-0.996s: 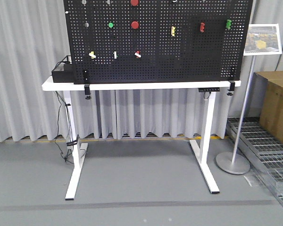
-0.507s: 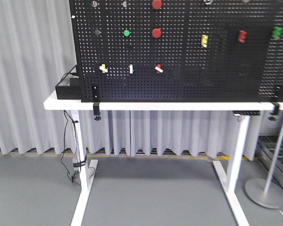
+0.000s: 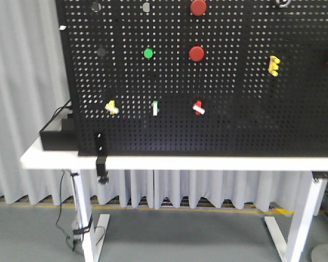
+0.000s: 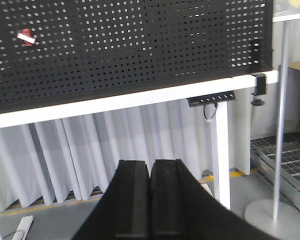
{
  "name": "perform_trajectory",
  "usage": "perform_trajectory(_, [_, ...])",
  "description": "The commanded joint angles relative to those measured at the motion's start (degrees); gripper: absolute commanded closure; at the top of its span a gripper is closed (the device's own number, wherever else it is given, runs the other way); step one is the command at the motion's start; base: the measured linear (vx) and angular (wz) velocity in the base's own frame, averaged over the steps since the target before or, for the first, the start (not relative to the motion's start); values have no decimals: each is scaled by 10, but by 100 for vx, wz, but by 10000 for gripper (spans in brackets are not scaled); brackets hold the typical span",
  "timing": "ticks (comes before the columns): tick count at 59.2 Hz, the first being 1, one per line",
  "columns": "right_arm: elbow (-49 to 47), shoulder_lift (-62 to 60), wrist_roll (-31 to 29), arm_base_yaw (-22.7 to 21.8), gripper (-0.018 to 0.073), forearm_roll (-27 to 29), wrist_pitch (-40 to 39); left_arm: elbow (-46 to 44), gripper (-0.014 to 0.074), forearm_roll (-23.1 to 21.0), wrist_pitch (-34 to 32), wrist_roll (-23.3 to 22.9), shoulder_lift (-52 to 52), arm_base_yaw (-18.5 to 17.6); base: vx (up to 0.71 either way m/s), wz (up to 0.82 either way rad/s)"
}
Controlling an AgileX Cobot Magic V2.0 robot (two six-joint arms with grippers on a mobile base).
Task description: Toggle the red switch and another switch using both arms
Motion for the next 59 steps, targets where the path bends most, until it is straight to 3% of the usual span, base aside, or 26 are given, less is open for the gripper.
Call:
perform_trajectory(1, [3,-5,-2,-4,565,0,-47,12,594,-6,-44,1,-11,0,53,-3])
perform_trajectory(59, [3,-5,-2,-4,565,0,-47,12,594,-6,-44,1,-11,0,41,3])
